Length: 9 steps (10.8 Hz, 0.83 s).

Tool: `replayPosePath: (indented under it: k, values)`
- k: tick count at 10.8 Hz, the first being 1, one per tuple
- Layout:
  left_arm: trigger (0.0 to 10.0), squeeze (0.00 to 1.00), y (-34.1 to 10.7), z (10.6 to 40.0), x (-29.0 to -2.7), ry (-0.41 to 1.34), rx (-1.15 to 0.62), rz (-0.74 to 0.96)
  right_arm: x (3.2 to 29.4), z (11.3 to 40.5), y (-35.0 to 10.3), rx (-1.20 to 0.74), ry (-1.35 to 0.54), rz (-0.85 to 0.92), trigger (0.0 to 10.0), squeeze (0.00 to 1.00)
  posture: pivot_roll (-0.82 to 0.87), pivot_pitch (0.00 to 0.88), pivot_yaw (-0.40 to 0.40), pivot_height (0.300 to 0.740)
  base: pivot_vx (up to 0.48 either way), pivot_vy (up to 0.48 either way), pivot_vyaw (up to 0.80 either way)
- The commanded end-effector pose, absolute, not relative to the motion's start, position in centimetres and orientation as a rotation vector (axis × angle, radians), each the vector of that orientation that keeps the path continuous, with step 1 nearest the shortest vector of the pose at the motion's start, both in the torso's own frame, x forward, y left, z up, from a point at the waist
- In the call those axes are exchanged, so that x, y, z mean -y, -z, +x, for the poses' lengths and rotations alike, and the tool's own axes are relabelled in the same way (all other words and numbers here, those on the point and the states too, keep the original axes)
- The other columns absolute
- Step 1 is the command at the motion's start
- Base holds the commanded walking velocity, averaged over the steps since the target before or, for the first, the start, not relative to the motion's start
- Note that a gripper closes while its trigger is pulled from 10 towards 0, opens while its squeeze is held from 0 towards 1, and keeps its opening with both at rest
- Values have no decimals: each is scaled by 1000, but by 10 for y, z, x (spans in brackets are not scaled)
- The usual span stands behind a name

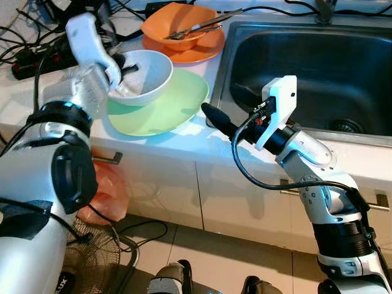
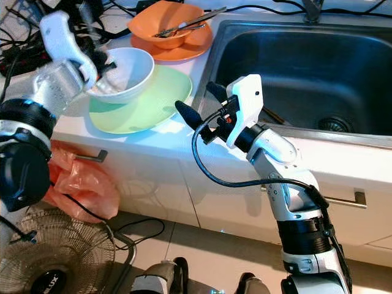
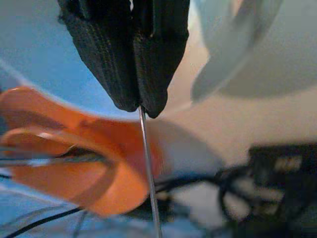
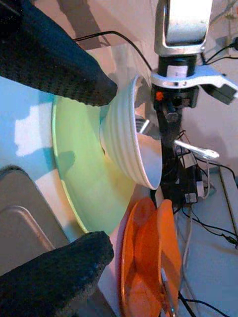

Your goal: Kitchen organization

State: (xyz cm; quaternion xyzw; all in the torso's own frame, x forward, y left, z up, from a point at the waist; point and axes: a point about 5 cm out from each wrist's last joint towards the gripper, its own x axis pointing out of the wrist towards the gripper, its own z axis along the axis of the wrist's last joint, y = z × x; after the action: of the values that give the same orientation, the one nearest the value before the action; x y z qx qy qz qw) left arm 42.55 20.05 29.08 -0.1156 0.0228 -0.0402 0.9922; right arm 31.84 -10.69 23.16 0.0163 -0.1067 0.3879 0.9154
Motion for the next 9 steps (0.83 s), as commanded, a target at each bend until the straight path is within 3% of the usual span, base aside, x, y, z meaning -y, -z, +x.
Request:
replayPosePath:
  k: [1,3,4,6,9]
  values:
    - [0,0,-310,425,-199,122,40,-151,107,321,-237,247,-778,32,10000,0,134,138,147,740,0,0,0]
    - [0,0,-325,426,-176,239,101,-103,110,324,-240,260,-745,57,10000,0,128,132,137,740,0,0,0]
    - [0,0,-332,424,-156,405,133,-120,114,327,-244,274,-708,81,10000,0,127,132,134,740,0,0,0]
    - [0,0,-332,411,-120,812,85,-318,122,336,-252,309,-623,140,10000,0,129,129,125,740,0,0,0]
    - [0,0,-329,391,-102,1104,62,-323,128,341,-256,332,-572,178,10000,0,132,123,120,740,0,0,0]
